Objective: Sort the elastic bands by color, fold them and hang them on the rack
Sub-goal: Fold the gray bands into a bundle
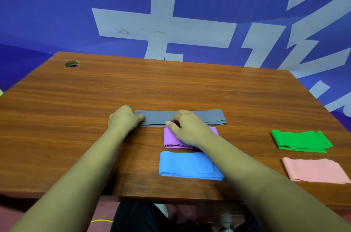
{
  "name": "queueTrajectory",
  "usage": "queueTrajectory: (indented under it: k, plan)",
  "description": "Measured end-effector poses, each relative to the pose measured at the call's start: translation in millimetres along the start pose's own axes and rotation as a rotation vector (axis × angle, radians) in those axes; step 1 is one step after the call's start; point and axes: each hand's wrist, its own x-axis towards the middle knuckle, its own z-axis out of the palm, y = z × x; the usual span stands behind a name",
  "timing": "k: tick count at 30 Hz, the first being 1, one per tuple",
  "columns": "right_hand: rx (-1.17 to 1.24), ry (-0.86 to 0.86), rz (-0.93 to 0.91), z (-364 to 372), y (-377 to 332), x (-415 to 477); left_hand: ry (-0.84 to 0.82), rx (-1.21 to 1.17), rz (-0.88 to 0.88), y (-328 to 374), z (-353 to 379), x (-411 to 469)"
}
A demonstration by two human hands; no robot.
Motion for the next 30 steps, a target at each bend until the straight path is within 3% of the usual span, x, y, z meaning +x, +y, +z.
queueTrajectory:
  k: [5,8,11,13,15,17,24,30]
  plan:
    - [0.002,0.051,-0.01,3,-1,0,0.078,-0.065,0.079,11,1,-15]
    - [0.122,0.041,0.044,-2,-2,2,0.13,-0.252,0.159,12,-2,-21]
    - [0.439,0.164,0.146,-16,-7,9,0.164,-0.449,0.33,22,-8,-29]
    - [0.846,0.152,0.274,-30,-15,15,0.138,-0.549,0.442,36,-10,-35]
    - [1.239,0.04,0.378,-42,-20,17,0.016,-0.658,0.538,50,-11,-39]
    - [1.389,0.015,0.421,-50,-15,18,-0.125,-0.675,0.609,59,-11,-43]
    - [1.355,0.112,0.533,-58,12,9,-0.287,-0.594,0.717,72,-4,-49]
    - [1.386,0.142,0.526,-70,16,7,-0.194,-0.635,0.784,79,8,-39]
